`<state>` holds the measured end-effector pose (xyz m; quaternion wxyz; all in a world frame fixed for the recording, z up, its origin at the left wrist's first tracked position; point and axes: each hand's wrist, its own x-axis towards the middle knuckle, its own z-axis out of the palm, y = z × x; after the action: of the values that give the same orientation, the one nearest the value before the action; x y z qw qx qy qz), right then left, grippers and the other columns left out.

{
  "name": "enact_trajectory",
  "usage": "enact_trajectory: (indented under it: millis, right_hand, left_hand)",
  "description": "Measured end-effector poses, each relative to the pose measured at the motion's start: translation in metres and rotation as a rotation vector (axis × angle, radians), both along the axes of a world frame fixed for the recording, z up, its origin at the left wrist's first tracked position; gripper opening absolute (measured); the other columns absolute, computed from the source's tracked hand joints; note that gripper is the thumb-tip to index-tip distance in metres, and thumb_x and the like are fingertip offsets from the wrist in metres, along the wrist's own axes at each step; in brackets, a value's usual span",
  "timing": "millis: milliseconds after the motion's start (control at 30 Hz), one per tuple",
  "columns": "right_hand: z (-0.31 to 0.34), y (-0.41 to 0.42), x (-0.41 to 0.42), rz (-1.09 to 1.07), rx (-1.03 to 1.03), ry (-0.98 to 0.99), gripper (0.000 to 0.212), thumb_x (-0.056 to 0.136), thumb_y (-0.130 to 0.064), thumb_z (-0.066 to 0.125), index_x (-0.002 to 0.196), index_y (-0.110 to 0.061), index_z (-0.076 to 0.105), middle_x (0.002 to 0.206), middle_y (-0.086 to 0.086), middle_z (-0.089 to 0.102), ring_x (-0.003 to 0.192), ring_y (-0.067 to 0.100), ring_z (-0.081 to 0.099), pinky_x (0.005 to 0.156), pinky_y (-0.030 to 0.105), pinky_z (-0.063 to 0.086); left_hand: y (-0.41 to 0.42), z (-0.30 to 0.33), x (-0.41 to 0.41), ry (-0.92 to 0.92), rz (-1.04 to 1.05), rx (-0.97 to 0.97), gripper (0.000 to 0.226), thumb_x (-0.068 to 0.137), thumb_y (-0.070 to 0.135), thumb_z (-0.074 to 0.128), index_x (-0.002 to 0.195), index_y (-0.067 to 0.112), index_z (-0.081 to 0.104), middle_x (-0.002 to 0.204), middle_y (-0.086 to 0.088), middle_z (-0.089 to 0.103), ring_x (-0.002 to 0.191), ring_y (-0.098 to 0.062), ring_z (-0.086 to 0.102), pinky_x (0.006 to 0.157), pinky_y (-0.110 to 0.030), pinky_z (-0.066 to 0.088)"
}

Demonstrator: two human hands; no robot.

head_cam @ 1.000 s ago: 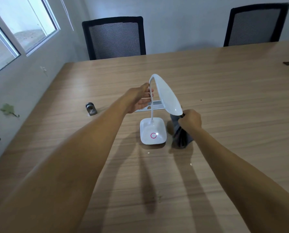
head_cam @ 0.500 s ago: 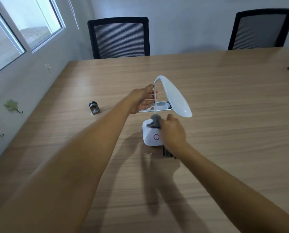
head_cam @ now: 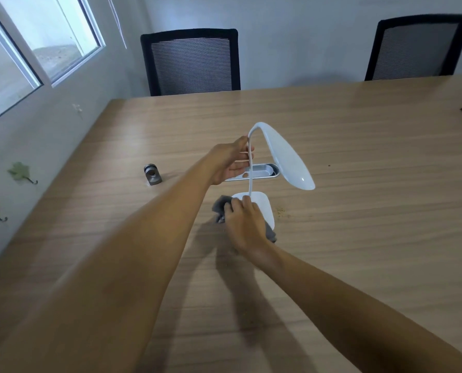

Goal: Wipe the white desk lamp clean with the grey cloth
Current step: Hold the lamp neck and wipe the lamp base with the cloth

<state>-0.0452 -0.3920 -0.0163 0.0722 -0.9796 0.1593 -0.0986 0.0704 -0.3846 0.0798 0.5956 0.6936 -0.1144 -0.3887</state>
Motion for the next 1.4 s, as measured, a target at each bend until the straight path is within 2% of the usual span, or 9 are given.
enact_trajectory:
  millis: [100,233,400,500,667,867,1067,1300,1400]
  right_hand:
    - [-0.009,-0.006,0.021,-0.065,0.066,0.044,0.029,0.096,-0.009,0.035,0.118,0.001,0.051,0.124,0.017,0.053,0.117,0.029,0.046,0.097,0.036,0.037]
    - [-0.007,-0.005,0.034,0.042,0.016,0.220,0.033,0.096,-0.012,0.044,0.126,-0.002,0.051,0.132,0.016,0.052,0.125,0.029,0.040,0.103,0.034,0.036]
    - [0.003,0.000,0.004,0.274,-0.217,0.242,0.013,0.083,-0.011,0.061,0.092,-0.012,0.070,0.092,0.004,0.073,0.102,0.026,0.058,0.070,0.030,0.045]
    - [0.004,-0.017,-0.004,0.185,-0.279,0.095,0.015,0.065,-0.019,0.077,0.079,-0.016,0.072,0.073,0.000,0.073,0.078,0.020,0.067,0.060,0.023,0.052]
    - [-0.013,-0.048,0.004,0.191,-0.109,0.170,0.031,0.095,-0.019,0.044,0.124,-0.012,0.054,0.120,0.009,0.060,0.118,0.028,0.043,0.095,0.039,0.039]
    - [-0.007,-0.046,-0.025,0.507,0.067,0.229,0.039,0.080,-0.006,0.054,0.113,-0.023,0.067,0.111,0.001,0.072,0.086,0.022,0.045,0.084,0.042,0.050]
    - [0.005,-0.093,-0.017,0.092,0.123,0.052,0.038,0.090,-0.014,0.043,0.121,-0.021,0.064,0.114,0.012,0.067,0.111,0.028,0.051,0.092,0.031,0.044]
    - [0.017,-0.081,-0.031,0.371,0.231,0.362,0.047,0.080,0.001,0.048,0.113,-0.025,0.070,0.118,0.007,0.070,0.110,0.031,0.056,0.097,0.032,0.046]
    - [0.031,-0.092,-0.031,0.256,0.333,0.283,0.049,0.079,0.003,0.046,0.114,-0.021,0.070,0.121,0.008,0.069,0.114,0.028,0.058,0.099,0.032,0.048]
  left_hand:
    - [0.000,-0.001,0.001,0.001,0.012,0.004,0.031,0.094,0.042,0.048,0.082,0.017,0.063,0.094,-0.001,0.067,0.086,-0.015,0.065,0.072,-0.024,0.054]
    - [-0.004,-0.004,0.002,0.016,0.025,-0.017,0.031,0.093,0.042,0.049,0.082,0.017,0.063,0.093,-0.002,0.066,0.089,-0.016,0.065,0.075,-0.025,0.054]
    - [-0.005,-0.005,0.004,0.022,0.031,-0.016,0.028,0.092,0.040,0.051,0.082,0.016,0.064,0.097,-0.003,0.067,0.088,-0.017,0.065,0.078,-0.026,0.054]
    - [-0.004,-0.004,0.004,0.026,0.026,-0.017,0.030,0.092,0.041,0.050,0.083,0.017,0.064,0.099,-0.003,0.066,0.088,-0.016,0.065,0.077,-0.025,0.053]
    - [-0.005,-0.005,0.001,0.030,0.049,-0.025,0.033,0.093,0.045,0.048,0.082,0.019,0.063,0.092,0.001,0.065,0.084,-0.013,0.064,0.075,-0.023,0.052]
    - [-0.006,-0.006,0.002,0.025,0.069,-0.009,0.033,0.092,0.046,0.049,0.082,0.019,0.064,0.094,0.000,0.067,0.087,-0.014,0.065,0.072,-0.024,0.054]
    - [-0.007,-0.006,-0.003,0.026,0.081,-0.012,0.032,0.093,0.046,0.047,0.083,0.020,0.062,0.093,0.002,0.065,0.084,-0.012,0.063,0.072,-0.022,0.052]
    - [-0.009,-0.003,-0.007,0.010,0.103,0.012,0.033,0.093,0.047,0.048,0.081,0.020,0.062,0.096,0.001,0.064,0.099,-0.019,0.061,0.089,-0.029,0.049]
    - [-0.011,-0.004,-0.010,0.002,0.132,0.010,0.033,0.093,0.047,0.048,0.080,0.021,0.062,0.093,0.002,0.064,0.099,-0.019,0.061,0.088,-0.029,0.050]
